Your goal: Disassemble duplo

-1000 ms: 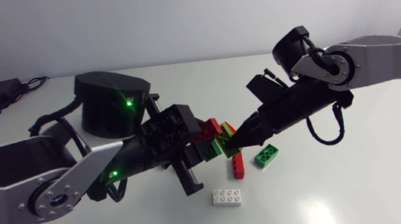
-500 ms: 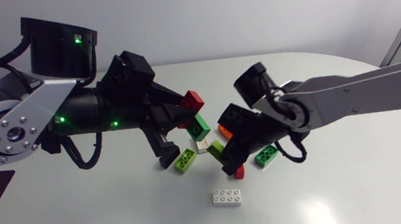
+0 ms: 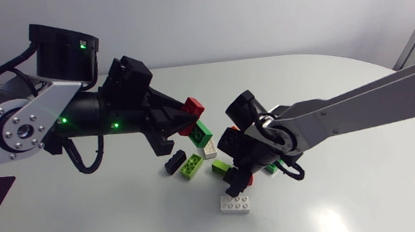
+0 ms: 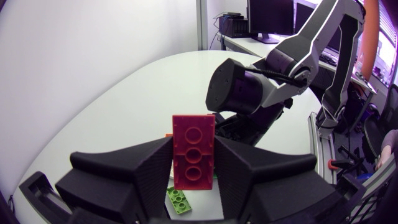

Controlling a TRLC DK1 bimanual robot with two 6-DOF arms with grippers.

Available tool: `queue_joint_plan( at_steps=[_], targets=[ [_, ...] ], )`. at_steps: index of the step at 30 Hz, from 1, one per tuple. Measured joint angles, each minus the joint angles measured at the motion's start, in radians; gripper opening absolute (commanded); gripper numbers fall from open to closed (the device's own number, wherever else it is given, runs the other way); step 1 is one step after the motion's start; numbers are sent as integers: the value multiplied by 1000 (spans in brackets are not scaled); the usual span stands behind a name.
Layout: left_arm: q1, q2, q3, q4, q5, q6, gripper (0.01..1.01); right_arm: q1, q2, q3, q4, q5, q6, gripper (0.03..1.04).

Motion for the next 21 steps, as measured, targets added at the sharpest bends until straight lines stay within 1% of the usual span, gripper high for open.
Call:
queue_joint_plan(
  at_steps=[3,5,7,9,11,13,15,18,21],
  targets=[
    [0,5,0,3,0,-11,313,-36,-87,-13,-33,-50,2,1005],
    [0,7,0,14,0,-15,313,-72,-160,-13,-58,-119,10,1005],
    [-1,7,0,35,-12,-18,316,-113,-228,-12,-93,-214,29,1003],
    [-16,4,-2,75,-66,-18,318,-158,-277,-9,-143,-339,51,1002],
    [-51,-7,-14,124,-137,-18,318,-203,-303,6,-211,-466,68,997],
    [-102,-23,-35,175,-213,-18,320,-239,-309,28,-266,-568,89,995],
    [-163,-37,-60,223,-286,-14,318,-262,-309,51,-299,-647,109,992],
    [-228,-40,-88,255,-348,-13,320,-277,-309,87,-317,-710,144,975],
    [-253,-40,-97,258,-369,-10,320,-283,-309,113,-318,-735,169,959]
  ],
)
